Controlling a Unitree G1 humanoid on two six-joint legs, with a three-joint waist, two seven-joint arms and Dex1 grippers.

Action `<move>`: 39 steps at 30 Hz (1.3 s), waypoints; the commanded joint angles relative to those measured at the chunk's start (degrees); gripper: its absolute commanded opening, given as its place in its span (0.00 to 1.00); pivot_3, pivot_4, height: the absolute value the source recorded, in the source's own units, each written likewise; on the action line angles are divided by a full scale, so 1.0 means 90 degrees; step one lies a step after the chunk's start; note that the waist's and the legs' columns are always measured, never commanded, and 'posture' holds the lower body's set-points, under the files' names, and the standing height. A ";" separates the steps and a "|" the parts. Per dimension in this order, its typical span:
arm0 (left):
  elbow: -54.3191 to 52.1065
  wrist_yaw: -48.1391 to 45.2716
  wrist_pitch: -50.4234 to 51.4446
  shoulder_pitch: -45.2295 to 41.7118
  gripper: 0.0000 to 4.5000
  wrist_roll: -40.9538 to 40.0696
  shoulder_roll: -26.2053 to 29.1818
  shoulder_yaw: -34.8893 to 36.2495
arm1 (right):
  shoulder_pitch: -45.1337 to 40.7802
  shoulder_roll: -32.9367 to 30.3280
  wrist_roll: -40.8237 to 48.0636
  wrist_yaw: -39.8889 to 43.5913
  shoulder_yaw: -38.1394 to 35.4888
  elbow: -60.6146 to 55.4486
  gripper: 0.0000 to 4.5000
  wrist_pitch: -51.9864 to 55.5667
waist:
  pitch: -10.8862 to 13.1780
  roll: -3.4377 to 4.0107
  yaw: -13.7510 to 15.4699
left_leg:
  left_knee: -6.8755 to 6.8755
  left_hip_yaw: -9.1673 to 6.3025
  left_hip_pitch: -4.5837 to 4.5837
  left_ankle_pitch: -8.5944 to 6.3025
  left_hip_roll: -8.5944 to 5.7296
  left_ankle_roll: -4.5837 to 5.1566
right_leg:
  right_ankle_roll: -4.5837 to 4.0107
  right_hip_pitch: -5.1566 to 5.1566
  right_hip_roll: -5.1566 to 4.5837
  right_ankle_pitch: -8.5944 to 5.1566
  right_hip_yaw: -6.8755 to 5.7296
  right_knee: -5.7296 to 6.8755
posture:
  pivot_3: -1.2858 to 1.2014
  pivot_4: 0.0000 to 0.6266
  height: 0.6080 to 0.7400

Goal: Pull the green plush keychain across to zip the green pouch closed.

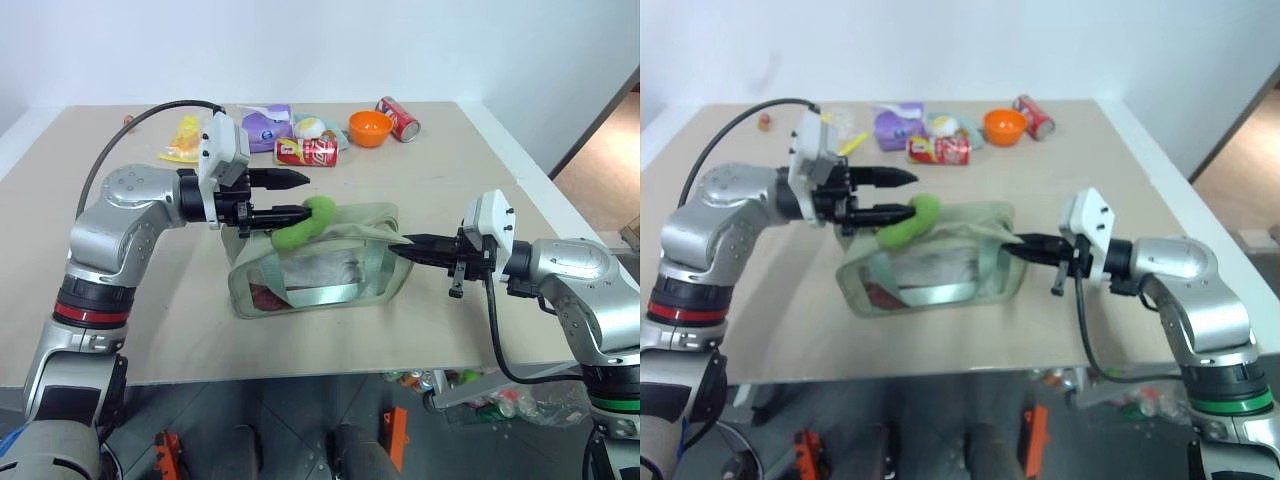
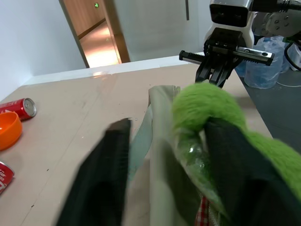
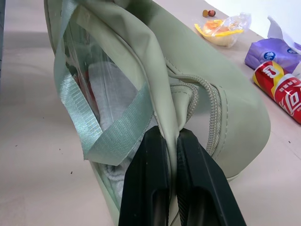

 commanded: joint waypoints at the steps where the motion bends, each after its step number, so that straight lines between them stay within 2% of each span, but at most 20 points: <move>1: -0.0316 -0.0141 0.0084 -0.0180 0.66 -0.0071 0.0294 0.0274 | -0.0041 0.0038 -0.0012 0.0018 -0.0020 -0.0150 0.00 -0.0072 | 0.0000 0.0000 -0.0008 | -0.0001 0.0000 0.0000 0.0000 0.0000 0.0000 | 0.0000 0.0000 0.0001 0.0000 0.0000 0.0000 | 0.52 0.24 1.00; 11: -0.1258 0.0046 0.0908 0.0291 0.66 -0.0516 0.0774 0.0604 | -0.0341 0.0229 -0.0158 0.0190 0.0199 0.0177 0.00 -0.0216 | 0.0001 0.0001 -0.0017 | 0.0000 0.0000 0.0005 0.0000 0.0004 0.0000 | -0.0004 0.0000 0.0005 0.0002 0.0001 0.0002 | 0.52 0.24 1.00; 18: -0.1920 0.0793 0.1931 0.0721 0.66 -0.1419 0.1146 0.1691 | -0.0443 0.0317 -0.0217 0.0325 0.0266 0.0314 0.00 -0.0266 | 0.0001 0.0001 -0.0029 | -0.0001 -0.0003 0.0005 0.0001 0.0011 0.0001 | -0.0007 -0.0002 0.0012 0.0002 0.0000 0.0003 | 0.52 0.24 1.00; 23: -0.2658 0.1684 0.2420 0.1795 0.66 -0.1953 0.1280 0.2885 | -0.0481 0.0348 -0.0249 0.0402 0.0265 0.0398 0.00 -0.0297 | 0.0001 0.0002 -0.0065 | -0.0003 -0.0001 0.0012 0.0000 0.0014 0.0001 | -0.0009 0.0001 0.0012 0.0002 0.0003 0.0008 | 0.52 0.24 1.00; 28: -0.3833 0.2630 0.2771 0.3581 0.66 -0.2624 0.0940 0.3809 | -0.0568 0.0358 -0.0274 0.0481 0.0281 0.0556 0.00 -0.0351 | 0.0000 0.0000 -0.0067 | 0.0000 0.0002 0.0015 0.0001 0.0017 -0.0001 | -0.0011 0.0007 0.0010 0.0004 0.0002 0.0008 | 0.52 0.24 1.00; 31: -0.4511 0.2934 0.2622 0.4716 0.66 -0.2705 0.0574 0.3828 | -0.0656 0.0370 -0.0284 0.0511 0.0311 0.0657 0.00 -0.0370 | 0.0000 -0.0001 -0.0084 | -0.0001 0.0014 0.0024 0.0002 0.0018 -0.0002 | -0.0013 0.0009 0.0007 0.0007 0.0013 0.0007 | 0.52 0.24 1.00; 33: -0.4707 0.3107 0.2456 0.5091 0.66 -0.2661 0.0384 0.3678 | -0.0695 0.0379 -0.0296 0.0531 0.0324 0.0695 0.00 -0.0376 | 0.0001 -0.0009 -0.0065 | -0.0002 0.0015 0.0030 0.0002 0.0017 -0.0002 | -0.0013 0.0013 0.0007 0.0007 0.0015 0.0008 | 0.52 0.24 1.00; 36: -0.4648 0.3289 0.2062 0.5187 0.66 -0.2270 0.0167 0.3247 | -0.0761 0.0394 -0.0325 0.0561 0.0348 0.0758 0.00 -0.0394 | 0.0000 -0.0007 -0.0029 | 0.0000 0.0009 0.0035 0.0006 0.0017 -0.0001 | -0.0031 0.0015 0.0010 0.0011 0.0009 0.0008 | 0.52 0.24 1.00; 39: -0.4563 0.3245 0.1775 0.5201 0.66 -0.2052 0.0213 0.3056 | -0.0787 0.0392 -0.0339 0.0580 0.0346 0.0771 0.00 -0.0394 | 0.0000 -0.0008 -0.0033 | 0.0002 0.0011 0.0043 0.0009 0.0014 -0.0001 | -0.0055 0.0013 0.0016 0.0016 0.0023 0.0007 | 0.52 0.24 1.00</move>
